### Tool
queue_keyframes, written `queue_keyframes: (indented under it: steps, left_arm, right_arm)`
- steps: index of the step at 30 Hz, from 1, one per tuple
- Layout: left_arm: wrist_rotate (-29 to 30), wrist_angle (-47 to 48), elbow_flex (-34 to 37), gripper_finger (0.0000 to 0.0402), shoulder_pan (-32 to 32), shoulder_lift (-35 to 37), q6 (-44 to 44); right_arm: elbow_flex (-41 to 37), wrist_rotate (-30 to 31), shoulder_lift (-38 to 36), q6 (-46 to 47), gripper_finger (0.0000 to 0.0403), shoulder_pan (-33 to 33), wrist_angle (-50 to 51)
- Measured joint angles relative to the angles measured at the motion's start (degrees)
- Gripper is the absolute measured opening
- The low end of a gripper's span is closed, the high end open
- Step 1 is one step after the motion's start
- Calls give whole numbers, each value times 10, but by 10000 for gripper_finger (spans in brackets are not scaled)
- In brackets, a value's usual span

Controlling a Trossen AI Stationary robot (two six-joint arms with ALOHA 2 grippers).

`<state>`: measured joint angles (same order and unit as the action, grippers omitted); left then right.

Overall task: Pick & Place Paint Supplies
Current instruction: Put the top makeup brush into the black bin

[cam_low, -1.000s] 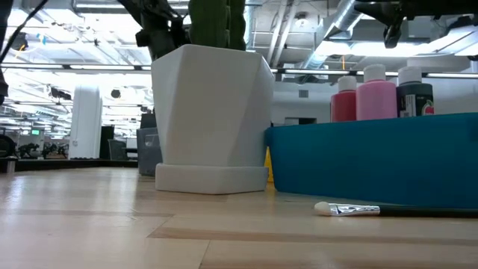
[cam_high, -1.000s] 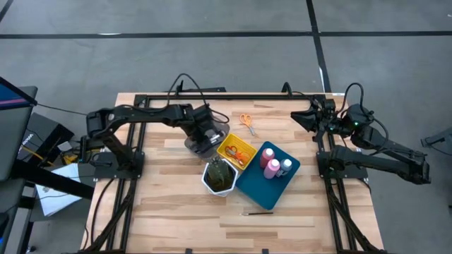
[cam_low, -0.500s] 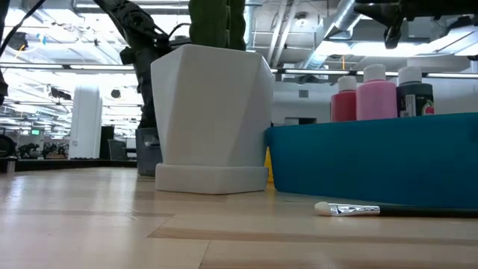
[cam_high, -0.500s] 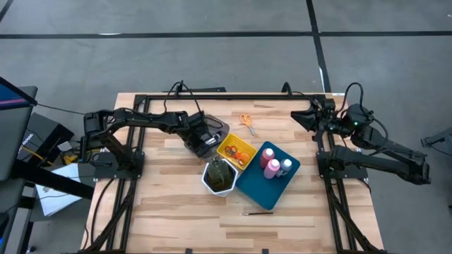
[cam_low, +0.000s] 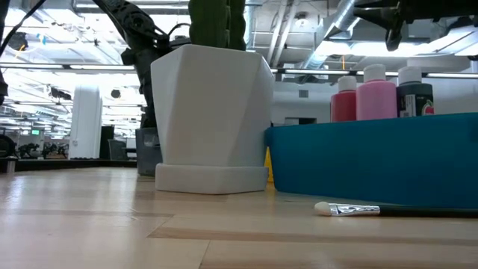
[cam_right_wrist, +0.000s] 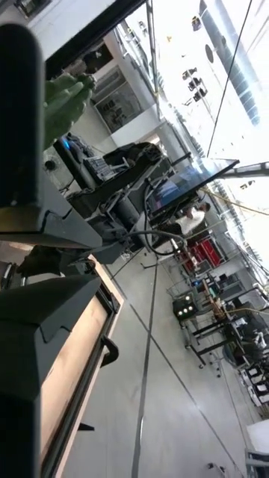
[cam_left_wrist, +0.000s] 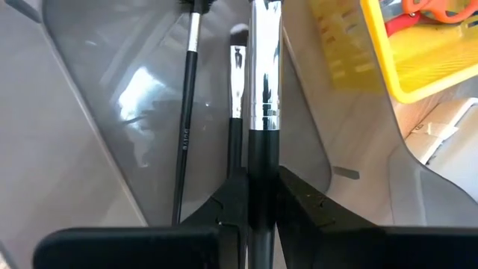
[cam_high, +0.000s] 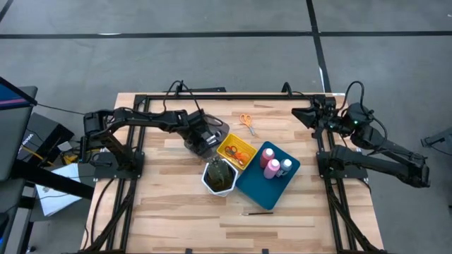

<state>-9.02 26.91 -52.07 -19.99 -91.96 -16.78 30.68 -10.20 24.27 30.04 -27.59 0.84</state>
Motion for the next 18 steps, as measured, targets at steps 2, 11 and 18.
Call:
queue_keyframes:
  steps: [2,11,18]
  left_arm:
    - [0,0,0,41,0,0,0]
    - [0,0,0,44,0,0,0]
    - [0,-4,0,46,0,0,0]
  right_arm:
    - [0,0,0,0,67,0,0]
    - [0,0,0,0,67,0,0]
    - [0,0,0,0,67,1,0]
